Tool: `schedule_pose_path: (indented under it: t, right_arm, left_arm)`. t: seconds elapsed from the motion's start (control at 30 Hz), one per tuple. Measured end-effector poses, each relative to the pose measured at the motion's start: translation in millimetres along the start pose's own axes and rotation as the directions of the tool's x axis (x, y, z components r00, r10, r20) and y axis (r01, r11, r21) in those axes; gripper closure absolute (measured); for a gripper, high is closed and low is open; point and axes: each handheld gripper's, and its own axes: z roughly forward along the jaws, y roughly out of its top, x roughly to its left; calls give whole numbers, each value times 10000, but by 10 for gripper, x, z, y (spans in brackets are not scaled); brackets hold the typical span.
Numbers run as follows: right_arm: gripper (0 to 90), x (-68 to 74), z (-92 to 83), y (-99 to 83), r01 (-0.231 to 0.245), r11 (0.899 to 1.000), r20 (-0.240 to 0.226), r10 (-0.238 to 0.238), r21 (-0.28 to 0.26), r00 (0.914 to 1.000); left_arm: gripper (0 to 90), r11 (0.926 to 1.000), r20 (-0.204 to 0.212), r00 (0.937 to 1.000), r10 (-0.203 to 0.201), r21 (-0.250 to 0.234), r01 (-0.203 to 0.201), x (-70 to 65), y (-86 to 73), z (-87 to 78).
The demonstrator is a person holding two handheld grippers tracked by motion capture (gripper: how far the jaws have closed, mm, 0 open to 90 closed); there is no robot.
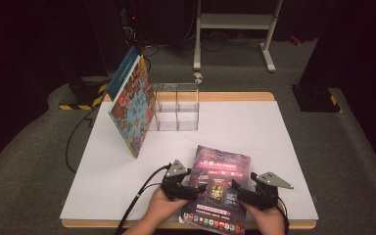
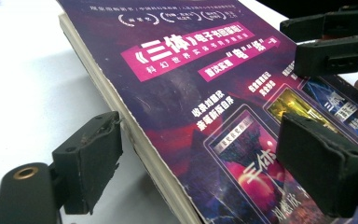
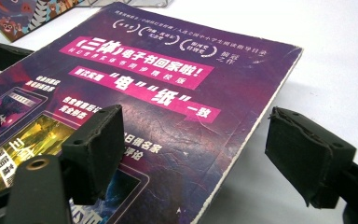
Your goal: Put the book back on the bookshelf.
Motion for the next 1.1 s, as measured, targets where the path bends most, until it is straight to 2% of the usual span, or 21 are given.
schedule_pose_path:
  t: [0.07,0.23,0.37,0.53,0.77,0.83,1.1]
  right_arm:
    - [188,-4,9,-7,-99,10000,-121,99,-10,9999]
    - [173,-21,34,-23,-503,9987,-423,506,77,9978]
    - [164,-55,52,-34,-861,9962,-685,870,157,9939]
    - [163,-71,85,-35,-1089,9937,-1011,1112,280,9886]
    - [163,-24,81,0,-675,9972,-729,698,327,9949]
    - [188,-3,67,12,-526,9982,-524,541,295,9972]
    - [292,9,34,59,-345,9991,-219,350,240,9991]
  left_arm:
    - [133,10000,-36,10000,65,-25,-65,21,6,2]
    - [89,9994,7,9994,-335,126,335,68,20,47]
    - [70,9958,199,9959,-880,276,874,94,23,103]
    - [62,9953,352,9952,-918,356,905,84,9,148]
    - [90,9957,326,9965,-764,544,746,42,30,148]
    - [128,9958,252,9965,-799,458,787,42,46,133]
    - [239,9976,74,9978,-657,211,655,48,80,78]
